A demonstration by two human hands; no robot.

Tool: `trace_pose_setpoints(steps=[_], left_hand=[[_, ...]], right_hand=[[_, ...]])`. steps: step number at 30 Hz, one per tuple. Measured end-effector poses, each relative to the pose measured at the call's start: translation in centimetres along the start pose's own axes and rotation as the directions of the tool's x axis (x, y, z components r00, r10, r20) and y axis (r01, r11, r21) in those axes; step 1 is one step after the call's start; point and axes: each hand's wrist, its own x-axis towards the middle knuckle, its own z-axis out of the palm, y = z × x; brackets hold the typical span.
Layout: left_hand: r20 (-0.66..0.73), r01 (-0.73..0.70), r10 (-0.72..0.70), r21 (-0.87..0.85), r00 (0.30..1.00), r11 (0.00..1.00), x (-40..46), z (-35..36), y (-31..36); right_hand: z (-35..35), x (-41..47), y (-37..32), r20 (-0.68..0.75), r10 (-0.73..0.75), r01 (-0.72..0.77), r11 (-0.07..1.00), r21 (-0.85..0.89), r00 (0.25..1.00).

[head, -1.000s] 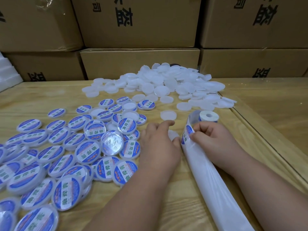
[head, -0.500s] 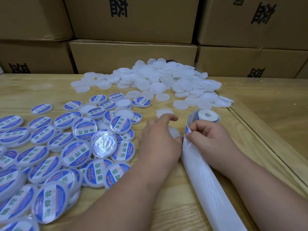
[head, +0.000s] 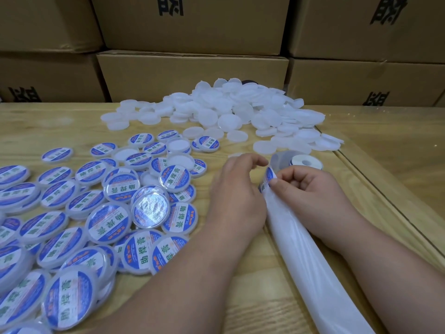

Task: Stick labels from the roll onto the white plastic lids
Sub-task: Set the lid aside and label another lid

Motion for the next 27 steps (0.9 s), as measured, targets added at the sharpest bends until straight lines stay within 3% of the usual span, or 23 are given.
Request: trace_pose_setpoints(steps=[4,17,22,27], left_hand=[[0.077,0.01,-0.002,-0.102,0.997,0.995,0.27,-0.12,0.02],[0.061,0.118,-0.108,-0.201,0.992,0.972,0.3,-0.21,0.46],[-0.01,0.158,-0.166,-0.239,0.986,0.958,0.5,-0.16,0.1],[-0.165,0.179,-0.26,-0.392,0.951,0.902,0.94,-0.49,-0.11]], right_hand=[[0.06,0.06,0.02,-0.025,0.016,-0.015,0.999,0.041,1.0],[0.16,0.12,0.38,-0.029,0.011,-0.011,1.0,0.014,1.0],[-0.06,0.07,0.37,-0.052,-0.037,0.036,0.999,-0.02,0.998],[0.13,-0.09,0.0,-0.069,-0.058,0.058,0.998,-0.007,0.996]])
